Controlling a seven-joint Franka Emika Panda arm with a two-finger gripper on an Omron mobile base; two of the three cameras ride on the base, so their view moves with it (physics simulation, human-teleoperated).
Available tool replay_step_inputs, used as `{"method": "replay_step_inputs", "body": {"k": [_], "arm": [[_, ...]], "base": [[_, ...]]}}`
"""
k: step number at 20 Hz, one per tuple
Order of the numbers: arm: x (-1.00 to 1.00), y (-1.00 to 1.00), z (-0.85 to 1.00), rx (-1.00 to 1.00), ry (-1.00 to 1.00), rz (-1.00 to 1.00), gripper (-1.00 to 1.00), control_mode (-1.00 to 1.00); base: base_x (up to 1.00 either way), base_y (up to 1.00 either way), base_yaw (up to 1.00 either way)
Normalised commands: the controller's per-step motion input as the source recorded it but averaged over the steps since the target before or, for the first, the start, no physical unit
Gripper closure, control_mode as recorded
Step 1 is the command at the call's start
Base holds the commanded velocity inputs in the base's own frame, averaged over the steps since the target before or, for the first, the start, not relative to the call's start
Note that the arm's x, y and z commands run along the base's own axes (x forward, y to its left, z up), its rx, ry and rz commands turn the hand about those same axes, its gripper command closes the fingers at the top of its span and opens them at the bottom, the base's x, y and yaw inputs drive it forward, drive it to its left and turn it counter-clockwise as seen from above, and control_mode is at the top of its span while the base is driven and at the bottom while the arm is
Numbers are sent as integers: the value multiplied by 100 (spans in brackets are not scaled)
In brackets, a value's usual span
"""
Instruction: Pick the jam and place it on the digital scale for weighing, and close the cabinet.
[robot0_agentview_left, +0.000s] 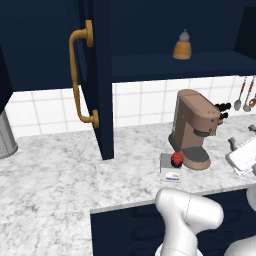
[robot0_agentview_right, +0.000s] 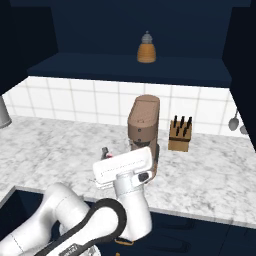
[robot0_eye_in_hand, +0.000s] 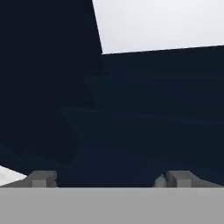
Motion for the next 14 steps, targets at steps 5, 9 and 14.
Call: {"method": "replay_step_inputs", "body": {"k": [5, 9, 14], "arm": [[-36, -100, 45, 20, -42, 0, -100, -100], [-48, -100, 53, 22, -38, 4, -100, -100], [-33, -79, 26, 14, -17, 1, -100, -100]], "base": [[0, 0, 0], [0, 0, 0], [0, 0, 0]]}}
